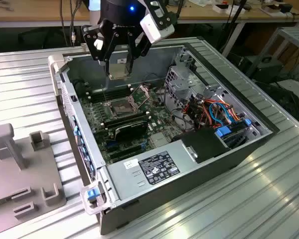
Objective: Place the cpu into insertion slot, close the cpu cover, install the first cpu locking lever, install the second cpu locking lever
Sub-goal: 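Place the cpu into insertion slot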
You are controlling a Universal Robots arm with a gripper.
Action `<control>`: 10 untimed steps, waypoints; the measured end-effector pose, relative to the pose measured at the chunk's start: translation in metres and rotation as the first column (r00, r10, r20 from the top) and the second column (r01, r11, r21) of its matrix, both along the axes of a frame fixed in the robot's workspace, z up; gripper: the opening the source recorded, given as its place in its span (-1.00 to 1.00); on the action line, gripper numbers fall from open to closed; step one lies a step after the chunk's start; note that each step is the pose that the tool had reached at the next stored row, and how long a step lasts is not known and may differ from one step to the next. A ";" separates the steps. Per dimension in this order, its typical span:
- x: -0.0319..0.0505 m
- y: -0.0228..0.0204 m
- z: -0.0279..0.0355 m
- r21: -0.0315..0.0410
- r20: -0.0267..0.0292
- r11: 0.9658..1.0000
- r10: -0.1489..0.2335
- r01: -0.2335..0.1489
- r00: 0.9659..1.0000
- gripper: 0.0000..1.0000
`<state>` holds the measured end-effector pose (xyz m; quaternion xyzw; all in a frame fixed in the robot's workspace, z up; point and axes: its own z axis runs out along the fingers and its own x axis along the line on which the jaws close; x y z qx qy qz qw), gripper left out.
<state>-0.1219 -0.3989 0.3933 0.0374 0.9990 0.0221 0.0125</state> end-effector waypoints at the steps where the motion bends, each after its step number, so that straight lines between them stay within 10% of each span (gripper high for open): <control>1: 0.0000 0.0000 0.0000 0.000 0.000 1.000 0.000 0.000 1.000 0.09; 10: 0.0004 0.0002 0.0000 0.000 0.000 1.000 0.000 0.000 1.000 0.09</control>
